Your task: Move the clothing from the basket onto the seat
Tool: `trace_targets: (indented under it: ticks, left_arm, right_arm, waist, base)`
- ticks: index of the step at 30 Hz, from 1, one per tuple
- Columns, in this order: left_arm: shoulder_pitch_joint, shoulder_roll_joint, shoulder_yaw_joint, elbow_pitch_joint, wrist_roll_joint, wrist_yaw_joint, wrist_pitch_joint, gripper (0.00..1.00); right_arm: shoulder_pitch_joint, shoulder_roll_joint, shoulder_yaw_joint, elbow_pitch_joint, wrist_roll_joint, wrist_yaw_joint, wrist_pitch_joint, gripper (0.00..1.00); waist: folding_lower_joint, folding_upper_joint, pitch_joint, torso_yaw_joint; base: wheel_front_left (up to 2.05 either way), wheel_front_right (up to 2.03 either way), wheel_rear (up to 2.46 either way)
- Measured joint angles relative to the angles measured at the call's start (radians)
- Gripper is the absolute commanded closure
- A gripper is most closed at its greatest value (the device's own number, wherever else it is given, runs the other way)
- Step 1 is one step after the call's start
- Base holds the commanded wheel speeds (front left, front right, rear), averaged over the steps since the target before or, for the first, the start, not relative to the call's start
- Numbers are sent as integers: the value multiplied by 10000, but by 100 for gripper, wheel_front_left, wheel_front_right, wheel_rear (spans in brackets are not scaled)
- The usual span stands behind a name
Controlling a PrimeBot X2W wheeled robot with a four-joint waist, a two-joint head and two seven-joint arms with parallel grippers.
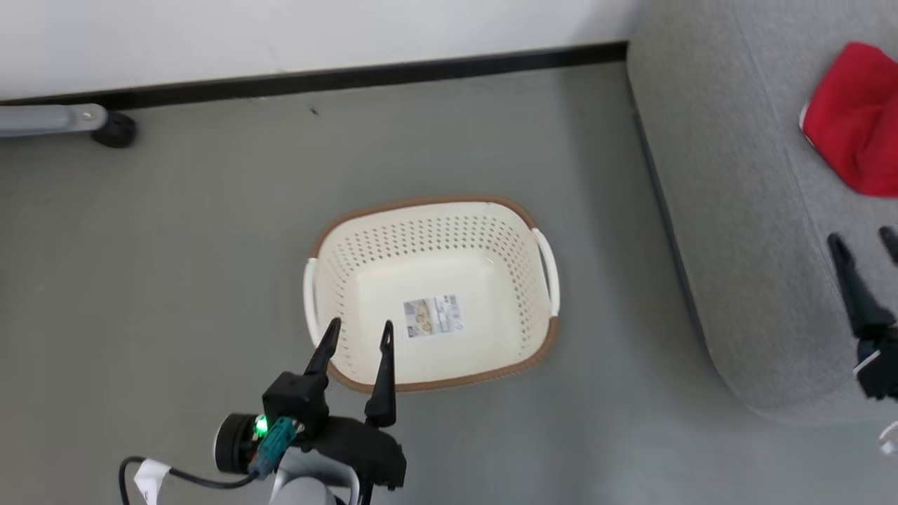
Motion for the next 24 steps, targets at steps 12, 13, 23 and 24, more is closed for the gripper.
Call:
trace_targets:
  ticks: [12, 13, 23, 24]
  left_arm:
    - [1021, -50, 984, 61, -10, 0, 0, 0]
    - [1096, -54, 1076, 54, -10, 0, 0, 0]
    - [1756, -56, 1722, -25, 253, 0, 0, 0]
    - [1756, -56, 1728, -40, 301, 0, 0, 0]
  right_arm:
    - [1169, 1016, -29, -573, -560, 0, 0, 0]
    - [1253, 1083, -52, -581, -650, 0, 0, 0]
    - [1793, 1628, -268, -750, -1377, -15, 0, 0]
    - [1820, 1664, -345, -763, -1394, -27, 0, 0]
  waist:
    - [0, -1, -1552, 1414]
    - [0, -1, -1668, 1506]
    - [1, 0, -2691, 2194]
    - [1, 0, -2745, 2223]
  base:
    - [0, 0, 0]
    - [0, 0, 0]
    - [0, 0, 0]
    - [0, 0, 0]
